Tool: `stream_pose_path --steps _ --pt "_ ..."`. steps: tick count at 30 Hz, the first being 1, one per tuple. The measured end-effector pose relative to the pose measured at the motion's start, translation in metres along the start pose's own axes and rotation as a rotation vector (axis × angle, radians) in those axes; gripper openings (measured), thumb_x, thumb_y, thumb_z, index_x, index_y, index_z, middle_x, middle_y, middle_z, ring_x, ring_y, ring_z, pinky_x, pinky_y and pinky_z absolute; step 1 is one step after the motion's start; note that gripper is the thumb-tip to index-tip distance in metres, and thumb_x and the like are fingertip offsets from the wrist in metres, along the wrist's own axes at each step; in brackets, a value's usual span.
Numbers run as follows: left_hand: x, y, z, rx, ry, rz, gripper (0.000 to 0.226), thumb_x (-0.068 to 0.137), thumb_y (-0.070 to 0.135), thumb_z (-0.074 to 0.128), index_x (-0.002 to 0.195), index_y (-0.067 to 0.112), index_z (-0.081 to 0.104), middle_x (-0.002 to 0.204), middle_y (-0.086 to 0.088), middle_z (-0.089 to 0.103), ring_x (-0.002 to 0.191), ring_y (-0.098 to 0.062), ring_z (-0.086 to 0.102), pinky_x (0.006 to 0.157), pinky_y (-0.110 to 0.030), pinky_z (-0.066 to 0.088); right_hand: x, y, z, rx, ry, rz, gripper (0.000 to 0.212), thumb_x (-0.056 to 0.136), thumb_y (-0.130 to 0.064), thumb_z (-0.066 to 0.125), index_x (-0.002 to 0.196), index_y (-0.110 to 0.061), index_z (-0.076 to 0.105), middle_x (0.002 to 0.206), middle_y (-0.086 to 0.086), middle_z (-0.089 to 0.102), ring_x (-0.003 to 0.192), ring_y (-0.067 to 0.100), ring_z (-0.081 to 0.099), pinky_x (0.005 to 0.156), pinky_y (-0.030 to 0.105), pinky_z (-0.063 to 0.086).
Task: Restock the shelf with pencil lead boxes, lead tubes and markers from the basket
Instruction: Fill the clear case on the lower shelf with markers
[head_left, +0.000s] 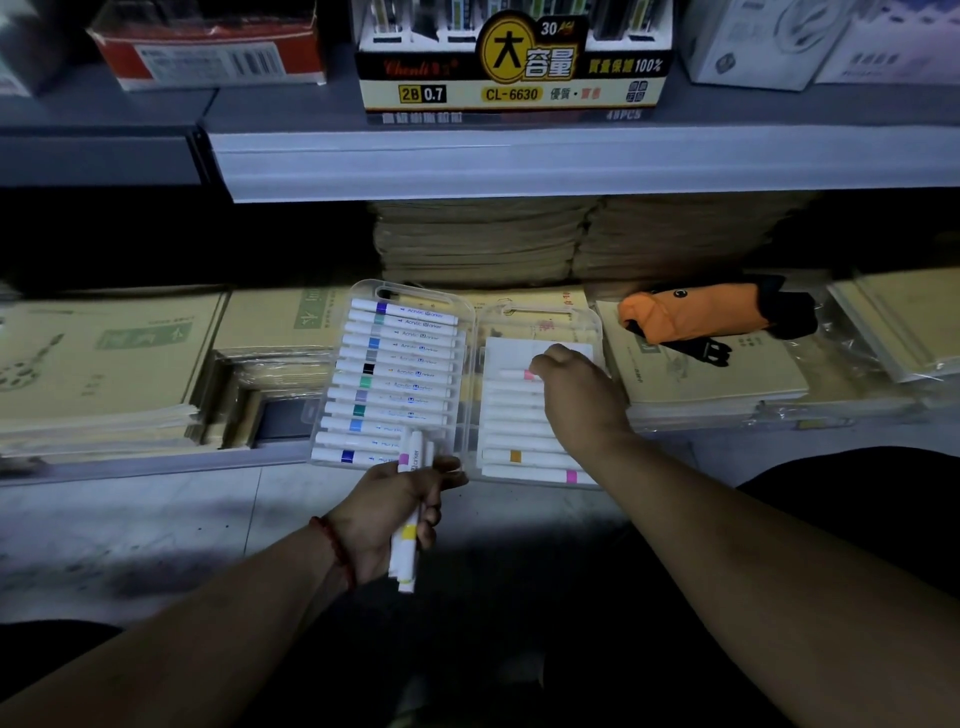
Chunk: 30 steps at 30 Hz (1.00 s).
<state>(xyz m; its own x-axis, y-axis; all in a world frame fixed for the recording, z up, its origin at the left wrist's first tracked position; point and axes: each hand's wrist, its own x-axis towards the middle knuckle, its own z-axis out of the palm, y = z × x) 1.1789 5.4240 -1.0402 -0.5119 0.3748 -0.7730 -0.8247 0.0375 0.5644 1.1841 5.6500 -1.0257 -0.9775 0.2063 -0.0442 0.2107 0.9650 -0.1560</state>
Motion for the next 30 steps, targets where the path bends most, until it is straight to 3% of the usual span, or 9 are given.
stream_pose_path --steps 7,11,16,19,23,30 --pt "0.0 0.001 -0.001 0.033 0.004 0.009 0.047 0.082 -0.015 0.037 0.118 -0.002 0.064 0.117 -0.016 0.071 0.039 -0.013 0.036 0.036 -0.016 0.031 0.01 0.003 -0.001 0.045 -0.075 0.007 0.05 0.09 0.009 0.049 0.136 -0.009 0.056 0.134 0.01 0.055 0.13 0.026 0.044 0.099 0.035 0.042" --pt "0.0 0.001 -0.001 0.039 0.011 0.006 0.045 0.085 -0.014 0.037 0.119 -0.003 0.064 0.083 -0.007 0.074 0.04 -0.013 0.036 0.036 -0.016 0.031 0.013 0.004 -0.003 0.048 -0.071 0.019 0.047 0.087 0.013 0.048 0.128 -0.008 0.06 0.127 0.011 0.058 0.124 0.028 0.047 0.095 0.037 0.045" --pt "0.002 0.001 -0.002 0.04 0.008 -0.001 0.047 0.081 -0.016 0.036 0.116 -0.001 0.065 0.121 -0.016 0.07 0.039 -0.013 0.036 0.037 -0.015 0.031 0.011 0.002 0.001 0.035 -0.063 0.019 0.044 0.087 0.011 0.047 0.124 -0.009 0.06 0.128 0.009 0.056 0.126 0.025 0.044 0.09 0.034 0.042" --pt "0.002 0.002 -0.001 0.036 0.004 -0.003 0.047 0.081 -0.015 0.037 0.114 0.0 0.066 0.121 -0.015 0.07 0.039 -0.012 0.036 0.038 -0.015 0.031 0.011 0.004 0.001 0.044 -0.057 0.011 0.046 0.086 0.011 0.048 0.126 -0.01 0.058 0.129 0.008 0.054 0.128 0.025 0.041 0.087 0.034 0.042" --pt "0.001 0.002 -0.002 0.028 -0.002 -0.004 0.046 0.082 -0.015 0.037 0.112 0.001 0.066 0.117 -0.016 0.071 0.039 -0.012 0.037 0.037 -0.015 0.031 0.014 0.004 0.003 0.065 -0.037 -0.017 0.049 0.085 0.014 0.048 0.128 -0.008 0.059 0.128 0.01 0.055 0.127 0.027 0.042 0.096 0.039 0.044" --pt "0.001 0.003 -0.001 0.034 -0.003 0.0 0.046 0.081 -0.016 0.037 0.112 0.001 0.066 0.116 -0.014 0.072 0.041 -0.013 0.036 0.038 -0.014 0.031 0.01 0.001 0.007 -0.06 -0.024 -0.045 0.046 0.091 0.002 0.051 0.133 -0.013 0.062 0.126 0.009 0.065 0.112 0.03 0.063 0.093 0.037 0.053"
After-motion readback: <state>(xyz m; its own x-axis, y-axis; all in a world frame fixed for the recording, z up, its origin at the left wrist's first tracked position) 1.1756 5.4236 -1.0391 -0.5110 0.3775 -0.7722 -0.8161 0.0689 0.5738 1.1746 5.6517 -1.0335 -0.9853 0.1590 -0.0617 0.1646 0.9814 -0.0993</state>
